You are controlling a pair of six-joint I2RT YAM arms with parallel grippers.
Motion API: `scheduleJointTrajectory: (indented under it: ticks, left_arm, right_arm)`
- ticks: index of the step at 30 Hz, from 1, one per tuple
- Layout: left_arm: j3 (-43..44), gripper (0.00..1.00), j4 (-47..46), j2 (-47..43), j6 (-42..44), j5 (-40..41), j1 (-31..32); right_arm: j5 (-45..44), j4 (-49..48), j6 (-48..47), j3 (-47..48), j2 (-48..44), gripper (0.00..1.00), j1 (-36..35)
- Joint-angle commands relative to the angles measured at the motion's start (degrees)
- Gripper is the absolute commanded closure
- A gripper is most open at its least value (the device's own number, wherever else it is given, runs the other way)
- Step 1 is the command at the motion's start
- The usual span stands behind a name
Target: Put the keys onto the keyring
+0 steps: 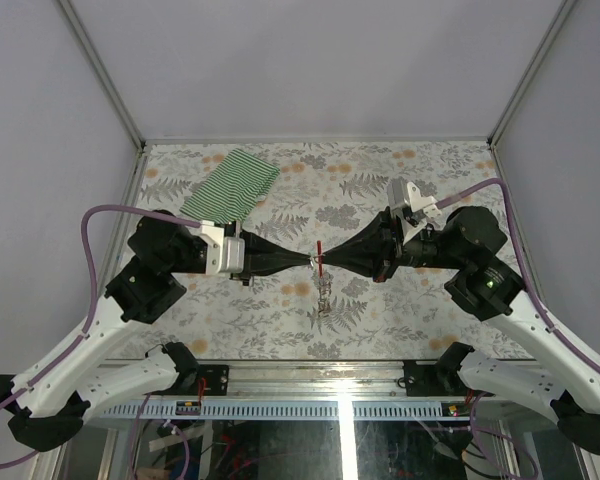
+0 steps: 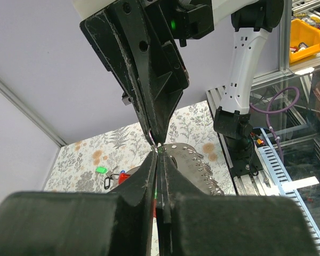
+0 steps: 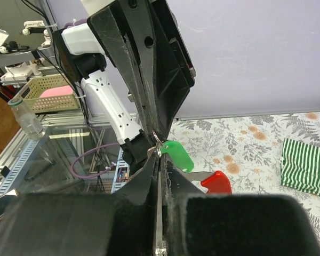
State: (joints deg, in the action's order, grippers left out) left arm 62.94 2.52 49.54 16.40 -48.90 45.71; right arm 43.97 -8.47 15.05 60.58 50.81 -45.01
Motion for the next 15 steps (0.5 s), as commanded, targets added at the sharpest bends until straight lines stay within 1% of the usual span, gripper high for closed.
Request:
scheduleJointTrajectory:
  ticks: [1, 9, 15]
  left_arm:
    - [1.2, 1.0, -1.6, 0.2, -0.6, -1.5, 0.2]
    - [1.6, 1.0, -1.4, 0.9, -0.8, -2.0, 0.2]
    - [1.4, 1.0, -1.3, 0.9, -0.6, -1.7, 0.2]
  right_arm:
    - [-2.5, -5.1, 0.9, 1.6, -1.0, 1.0, -0.2]
    - [-2.6, -6.5, 1.8, 1.2, -0.9, 1.0, -0.2]
    - [-6.0, -7.1, 2.7, 0.4, -1.9, 1.0, -0.2]
